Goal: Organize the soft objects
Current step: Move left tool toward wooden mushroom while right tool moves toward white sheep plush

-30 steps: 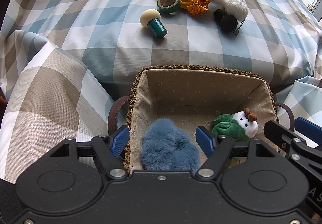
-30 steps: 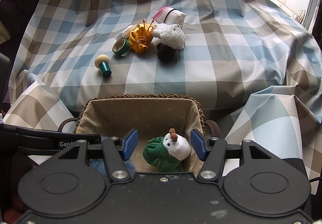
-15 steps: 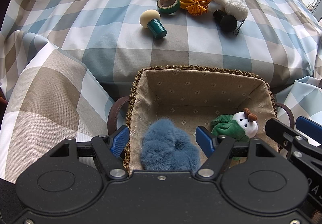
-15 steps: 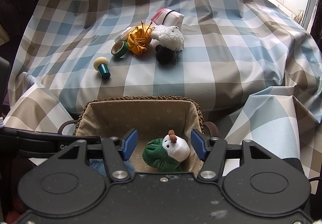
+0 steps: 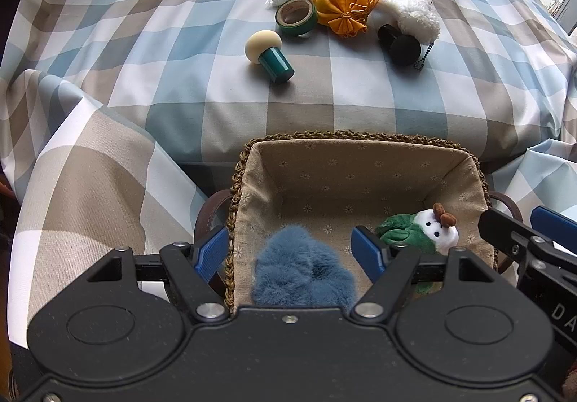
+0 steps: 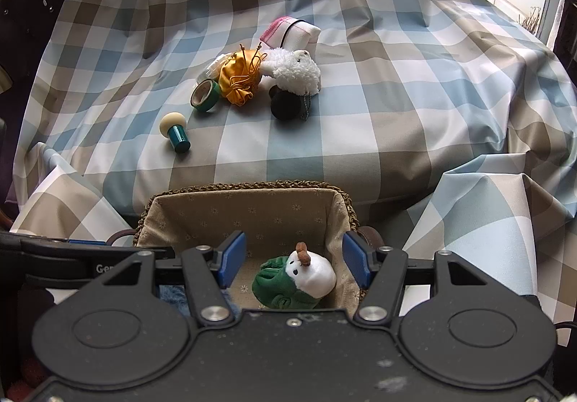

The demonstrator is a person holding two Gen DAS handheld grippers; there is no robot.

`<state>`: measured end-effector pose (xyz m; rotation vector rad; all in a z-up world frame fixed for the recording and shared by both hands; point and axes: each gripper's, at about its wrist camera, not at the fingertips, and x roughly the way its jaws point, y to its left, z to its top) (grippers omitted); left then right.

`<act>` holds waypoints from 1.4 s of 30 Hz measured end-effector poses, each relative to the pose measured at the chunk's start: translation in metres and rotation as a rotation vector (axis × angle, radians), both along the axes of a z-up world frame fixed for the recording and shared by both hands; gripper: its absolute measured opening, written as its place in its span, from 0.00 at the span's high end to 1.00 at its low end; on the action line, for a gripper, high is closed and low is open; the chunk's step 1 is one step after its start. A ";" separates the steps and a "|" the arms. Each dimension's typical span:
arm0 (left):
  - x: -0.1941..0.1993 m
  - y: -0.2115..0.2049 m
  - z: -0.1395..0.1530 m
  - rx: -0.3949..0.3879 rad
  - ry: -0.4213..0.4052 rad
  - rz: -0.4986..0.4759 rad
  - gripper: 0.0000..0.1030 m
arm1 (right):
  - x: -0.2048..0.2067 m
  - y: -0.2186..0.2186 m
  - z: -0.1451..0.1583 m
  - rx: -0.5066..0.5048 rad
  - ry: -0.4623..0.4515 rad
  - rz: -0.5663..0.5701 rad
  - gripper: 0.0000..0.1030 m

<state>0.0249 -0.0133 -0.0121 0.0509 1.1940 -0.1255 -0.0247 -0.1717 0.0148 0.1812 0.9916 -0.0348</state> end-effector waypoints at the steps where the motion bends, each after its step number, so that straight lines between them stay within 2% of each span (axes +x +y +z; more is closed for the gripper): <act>1: 0.003 -0.001 0.001 0.006 -0.004 -0.010 0.30 | 0.003 0.000 0.001 -0.007 -0.003 0.001 0.43; 6: 0.027 -0.005 0.006 0.073 -0.044 -0.044 0.30 | 0.019 -0.001 -0.001 -0.045 -0.007 0.011 0.43; 12: 0.061 0.005 0.002 0.149 -0.061 -0.039 0.30 | 0.042 -0.009 -0.009 -0.069 0.003 0.013 0.42; 25: 0.127 0.030 -0.034 0.254 0.017 0.044 0.30 | 0.095 -0.020 -0.036 -0.067 0.021 -0.002 0.41; 30: 0.145 0.031 -0.045 0.248 0.038 0.062 0.30 | 0.110 -0.022 -0.051 -0.049 0.054 -0.006 0.41; 36: 0.154 0.024 -0.040 0.199 0.006 0.037 0.31 | 0.121 -0.024 -0.065 -0.014 0.095 -0.021 0.41; 42: 0.162 0.015 -0.040 0.169 -0.025 0.013 0.31 | 0.125 -0.020 -0.069 -0.025 0.100 -0.015 0.40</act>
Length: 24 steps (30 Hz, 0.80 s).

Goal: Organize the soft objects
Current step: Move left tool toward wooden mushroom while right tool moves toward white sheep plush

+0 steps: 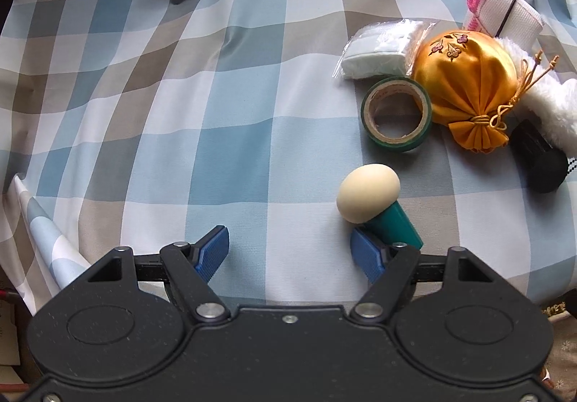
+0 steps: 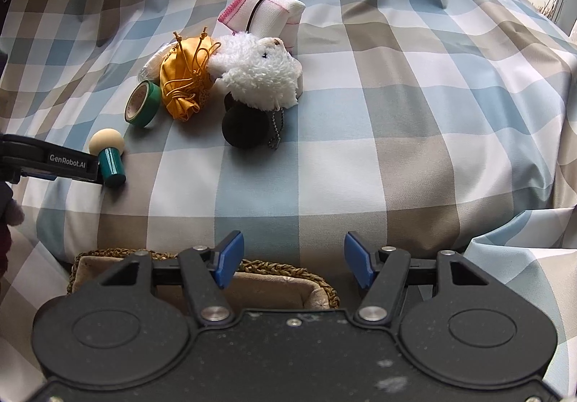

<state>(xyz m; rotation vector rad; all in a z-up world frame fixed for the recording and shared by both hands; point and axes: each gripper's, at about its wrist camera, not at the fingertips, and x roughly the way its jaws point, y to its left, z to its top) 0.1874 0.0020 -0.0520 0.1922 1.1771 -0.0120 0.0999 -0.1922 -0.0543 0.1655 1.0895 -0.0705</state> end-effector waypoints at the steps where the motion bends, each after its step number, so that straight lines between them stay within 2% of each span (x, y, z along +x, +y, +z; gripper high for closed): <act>1: 0.003 0.000 0.000 -0.016 0.000 0.001 0.31 | 0.000 0.001 -0.001 0.000 0.003 0.002 0.40; 4: 0.011 -0.001 -0.001 -0.048 -0.001 -0.001 0.31 | 0.001 0.002 -0.003 -0.011 0.009 0.007 0.40; 8: 0.012 -0.003 0.000 -0.043 -0.003 -0.011 0.31 | 0.002 0.002 -0.004 -0.006 0.014 0.005 0.40; 15: -0.008 0.012 0.009 -0.101 -0.008 0.034 0.31 | 0.003 -0.001 -0.008 0.010 0.026 -0.003 0.39; 20: -0.024 -0.005 0.005 -0.020 -0.015 -0.094 0.31 | 0.003 -0.002 -0.007 0.019 0.021 -0.005 0.39; 22: -0.022 -0.009 0.000 0.002 -0.015 -0.093 0.31 | 0.004 -0.003 -0.007 0.022 0.021 -0.008 0.39; 24: -0.017 -0.007 0.001 -0.034 -0.020 -0.053 0.33 | 0.003 -0.004 -0.007 0.024 0.017 -0.010 0.39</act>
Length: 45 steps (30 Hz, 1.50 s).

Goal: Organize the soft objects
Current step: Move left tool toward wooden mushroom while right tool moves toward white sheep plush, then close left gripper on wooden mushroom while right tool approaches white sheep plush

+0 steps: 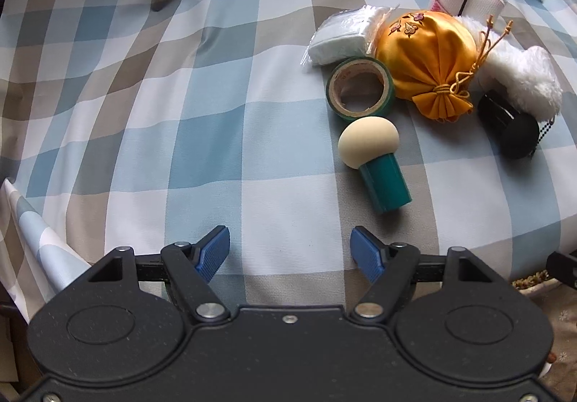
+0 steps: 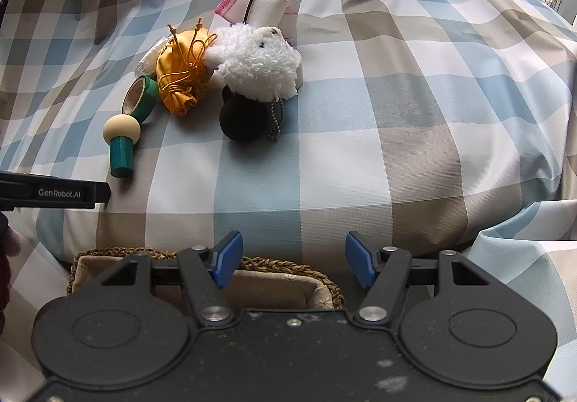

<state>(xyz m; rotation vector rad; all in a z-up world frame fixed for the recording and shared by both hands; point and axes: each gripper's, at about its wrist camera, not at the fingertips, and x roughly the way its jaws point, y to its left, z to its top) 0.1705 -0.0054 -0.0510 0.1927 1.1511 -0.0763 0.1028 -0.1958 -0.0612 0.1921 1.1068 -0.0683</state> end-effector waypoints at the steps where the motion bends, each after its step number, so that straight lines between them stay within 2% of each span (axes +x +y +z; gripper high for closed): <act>1: 0.002 0.000 0.001 -0.028 0.001 0.010 0.34 | 0.000 0.000 0.000 0.001 0.000 -0.001 0.38; 3: 0.006 -0.005 0.002 -0.051 0.012 -0.001 0.34 | 0.000 -0.002 -0.001 0.006 0.003 -0.005 0.38; 8: 0.009 -0.024 0.002 -0.054 -0.015 -0.055 0.34 | 0.001 -0.005 -0.002 0.020 0.007 -0.021 0.38; 13: 0.010 -0.024 0.004 -0.086 -0.010 -0.046 0.34 | 0.001 -0.009 -0.003 0.035 0.009 -0.034 0.38; 17: 0.002 -0.021 0.003 -0.082 -0.015 -0.094 0.33 | 0.003 -0.011 -0.005 0.045 0.016 -0.041 0.37; 20: -0.003 -0.021 0.005 -0.100 -0.036 -0.149 0.30 | 0.003 -0.012 -0.005 0.048 0.014 -0.042 0.37; 24: -0.002 -0.033 0.008 -0.083 -0.087 -0.213 0.27 | 0.003 -0.011 -0.006 0.043 0.018 -0.040 0.37; 33: 0.004 -0.045 0.005 -0.101 -0.105 -0.245 0.27 | 0.005 -0.012 -0.008 0.041 0.027 -0.049 0.37; 36: 0.004 -0.046 0.001 -0.081 -0.119 -0.238 0.35 | 0.007 -0.011 -0.009 0.037 0.033 -0.044 0.37; 37: 0.004 -0.046 0.000 -0.081 -0.122 -0.241 0.44 | 0.007 -0.011 -0.009 0.036 0.034 -0.043 0.37; 45: 0.003 -0.035 0.003 -0.139 -0.117 -0.198 0.46 | 0.010 -0.014 -0.001 0.022 0.003 -0.058 0.37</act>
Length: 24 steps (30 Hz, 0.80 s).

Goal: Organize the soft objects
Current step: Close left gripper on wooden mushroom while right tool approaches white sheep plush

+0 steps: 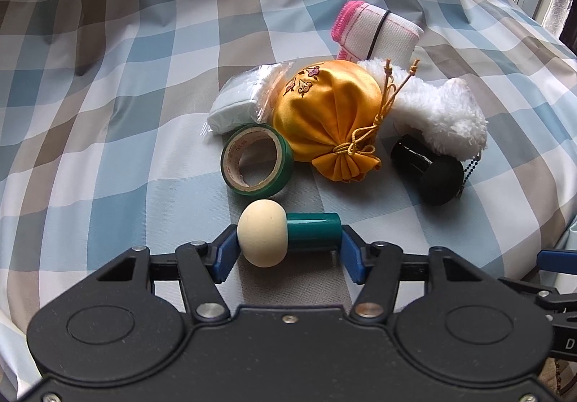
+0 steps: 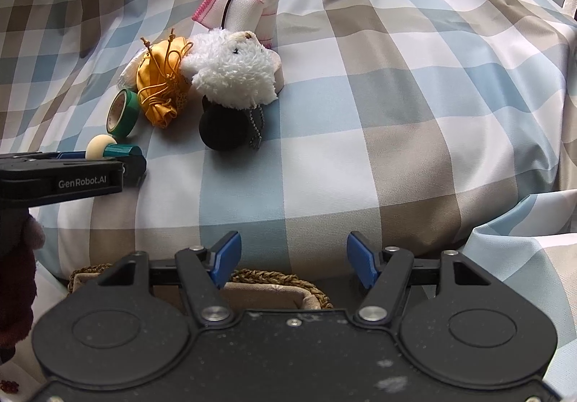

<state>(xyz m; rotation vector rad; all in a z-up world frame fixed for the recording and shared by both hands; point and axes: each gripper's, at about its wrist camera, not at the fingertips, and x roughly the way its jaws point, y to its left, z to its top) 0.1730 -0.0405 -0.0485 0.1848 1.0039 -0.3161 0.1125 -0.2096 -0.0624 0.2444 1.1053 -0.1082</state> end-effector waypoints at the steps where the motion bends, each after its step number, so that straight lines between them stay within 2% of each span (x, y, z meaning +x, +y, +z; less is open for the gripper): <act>1: 0.000 0.002 0.001 -0.002 0.004 0.014 0.46 | 0.001 -0.001 0.003 -0.002 -0.012 -0.001 0.37; 7: 0.001 0.019 -0.003 -0.002 0.037 0.096 0.45 | 0.024 -0.004 0.022 -0.036 -0.084 0.001 0.37; 9: 0.002 0.021 -0.004 -0.020 0.040 0.100 0.45 | 0.036 -0.007 0.030 -0.025 -0.110 -0.005 0.36; 11: 0.001 0.020 -0.004 -0.020 0.030 0.099 0.45 | 0.047 -0.008 0.038 -0.017 -0.137 -0.008 0.30; 14: 0.000 0.019 -0.004 -0.013 0.018 0.095 0.45 | 0.064 -0.006 0.046 -0.005 -0.163 -0.005 0.30; 17: -0.001 0.019 -0.004 -0.015 0.013 0.092 0.45 | 0.083 0.002 0.046 -0.034 -0.172 0.011 0.26; 24: 0.003 0.028 -0.004 -0.070 0.037 0.112 0.45 | 0.117 0.029 0.026 -0.151 -0.132 0.144 0.25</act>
